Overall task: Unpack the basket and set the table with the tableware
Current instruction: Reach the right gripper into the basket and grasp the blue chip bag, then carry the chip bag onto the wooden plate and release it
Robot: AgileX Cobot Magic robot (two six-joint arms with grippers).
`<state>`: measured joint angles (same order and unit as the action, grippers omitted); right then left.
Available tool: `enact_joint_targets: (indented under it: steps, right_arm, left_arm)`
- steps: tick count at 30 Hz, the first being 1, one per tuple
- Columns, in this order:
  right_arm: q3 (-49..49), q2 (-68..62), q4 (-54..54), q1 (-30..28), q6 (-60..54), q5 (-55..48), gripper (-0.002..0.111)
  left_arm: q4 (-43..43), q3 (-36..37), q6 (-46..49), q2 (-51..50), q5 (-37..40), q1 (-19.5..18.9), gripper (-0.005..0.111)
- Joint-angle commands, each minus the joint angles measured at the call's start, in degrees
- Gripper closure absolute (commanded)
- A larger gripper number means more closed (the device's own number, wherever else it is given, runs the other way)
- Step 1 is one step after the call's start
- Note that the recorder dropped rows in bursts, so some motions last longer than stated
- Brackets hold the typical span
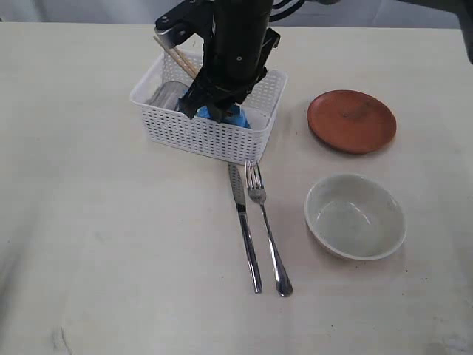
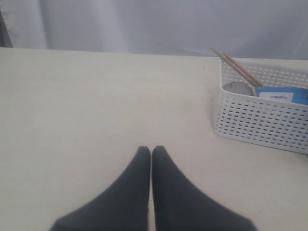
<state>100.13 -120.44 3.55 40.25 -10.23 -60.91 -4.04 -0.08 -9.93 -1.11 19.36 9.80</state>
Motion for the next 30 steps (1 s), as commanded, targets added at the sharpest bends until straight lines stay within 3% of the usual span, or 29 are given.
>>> enact_joint_targets:
  steps: [1, 4, 23, 30]
  right_arm:
    - [-0.2, -1.1, 0.9, -0.1, -0.1, -0.8, 0.088]
    - [-0.2, -1.1, 0.8, -0.1, -1.6, -1.3, 0.109]
    - [7.9, 6.5, 2.4, -0.9, 0.2, -7.2, 0.109]
    - [7.9, 11.8, 1.9, -8.3, 4.3, -9.1, 0.109]
  left_arm:
    - [0.0, 0.1, -0.3, -0.2, -0.6, 0.2, 0.106]
    - [0.0, 0.1, -0.3, -0.2, -0.6, 0.2, 0.106]
    - [0.0, 0.1, -0.3, -0.2, -0.6, 0.2, 0.106]
    - [0.0, 0.1, -0.3, -0.2, -0.6, 0.2, 0.106]
